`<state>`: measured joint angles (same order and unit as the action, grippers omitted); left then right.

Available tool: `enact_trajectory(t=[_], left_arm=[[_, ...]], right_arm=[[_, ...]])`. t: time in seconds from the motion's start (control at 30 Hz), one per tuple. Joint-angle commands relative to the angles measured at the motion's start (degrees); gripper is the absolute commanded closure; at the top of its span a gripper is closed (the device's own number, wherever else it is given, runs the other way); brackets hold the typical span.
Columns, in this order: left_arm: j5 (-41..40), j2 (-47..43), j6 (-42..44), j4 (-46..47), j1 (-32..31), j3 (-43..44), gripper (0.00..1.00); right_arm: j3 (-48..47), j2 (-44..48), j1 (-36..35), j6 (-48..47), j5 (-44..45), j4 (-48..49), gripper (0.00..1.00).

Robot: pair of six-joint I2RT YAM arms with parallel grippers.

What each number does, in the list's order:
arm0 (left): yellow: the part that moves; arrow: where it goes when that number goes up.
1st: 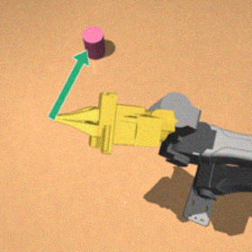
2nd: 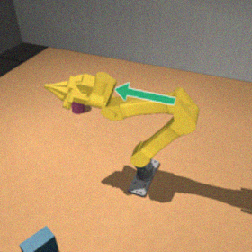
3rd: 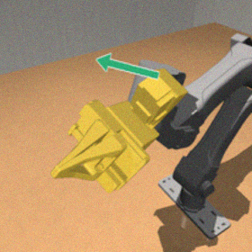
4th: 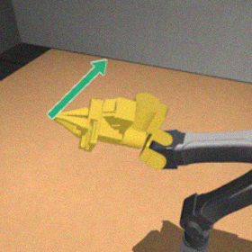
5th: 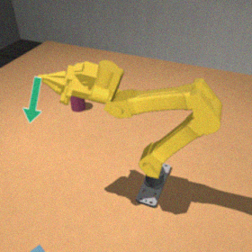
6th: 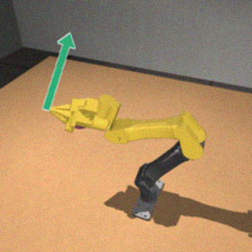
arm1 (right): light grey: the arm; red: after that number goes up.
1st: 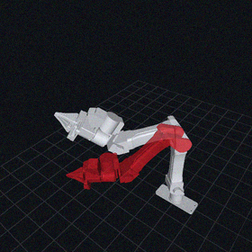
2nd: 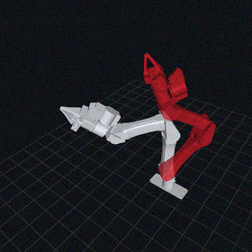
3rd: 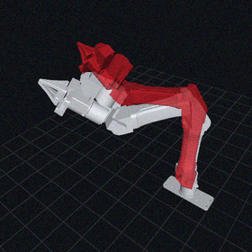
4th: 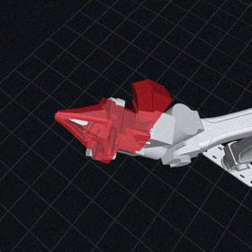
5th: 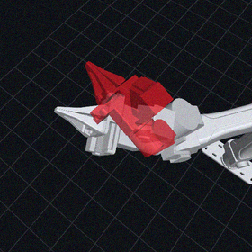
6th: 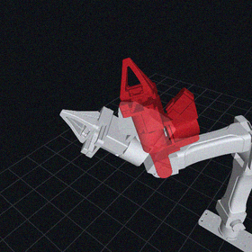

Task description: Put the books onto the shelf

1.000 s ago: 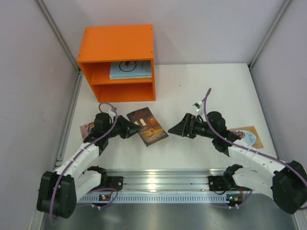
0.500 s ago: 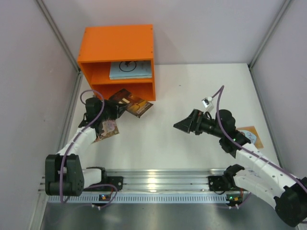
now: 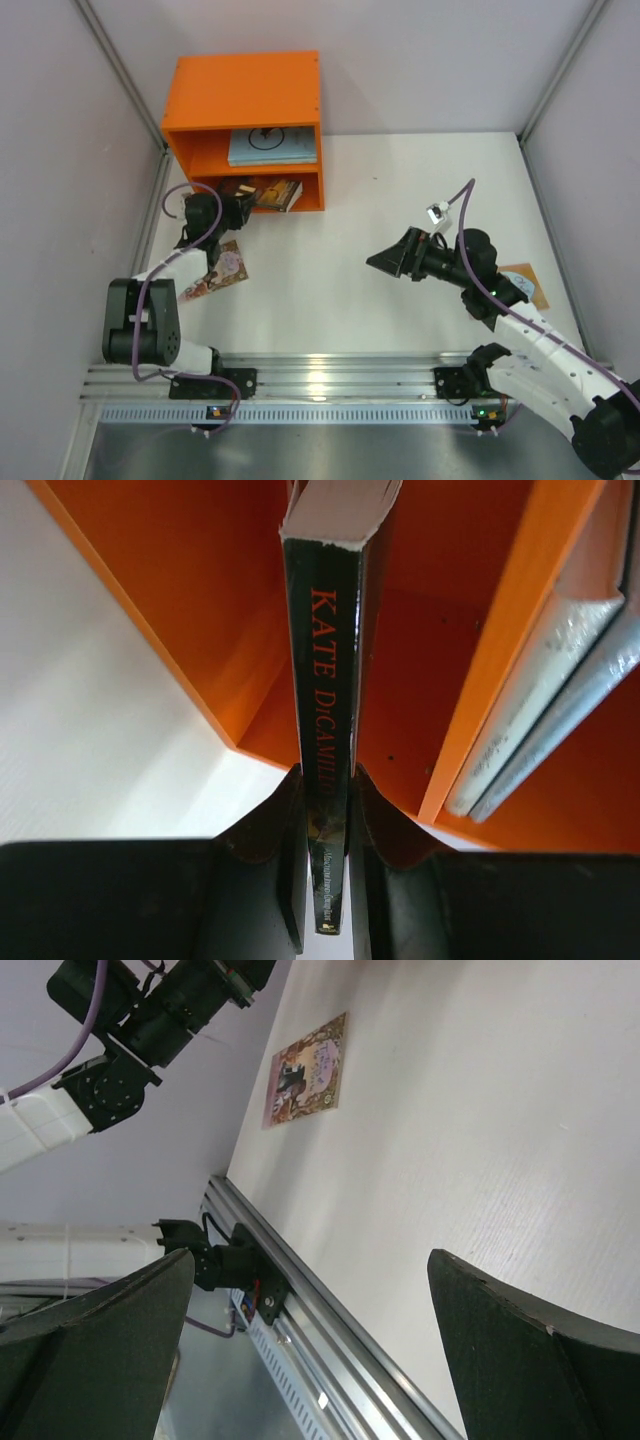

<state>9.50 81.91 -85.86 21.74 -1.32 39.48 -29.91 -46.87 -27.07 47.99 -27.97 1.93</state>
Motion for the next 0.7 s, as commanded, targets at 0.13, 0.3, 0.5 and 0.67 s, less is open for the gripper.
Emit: enact_trajectory(t=[0.13, 0.3, 0.5, 0.67], left_arm=[[-5.89, 4.83, -4.14, 17.63, -1.84, 1.65, 1.00], [-7.91, 8.61, -4.31, 25.01, -2.02, 1.65, 1.00], [-8.09, 13.71, -5.10, 25.46, -2.46, 3.14, 1.00], [-5.89, 19.50, -4.66, 27.91, -3.24, 3.67, 0.89]], right_arm=[[-0.85, -0.06, 0.88, -1.32, -0.42, 1.49, 0.00], [-0.50, -0.85, 0.79, -1.23, -0.60, 2.81, 0.00], [-0.41, -1.82, 0.79, -1.14, -0.42, 3.25, 0.00], [-0.15, -2.35, 0.79, -1.05, -0.42, 3.51, 0.00]])
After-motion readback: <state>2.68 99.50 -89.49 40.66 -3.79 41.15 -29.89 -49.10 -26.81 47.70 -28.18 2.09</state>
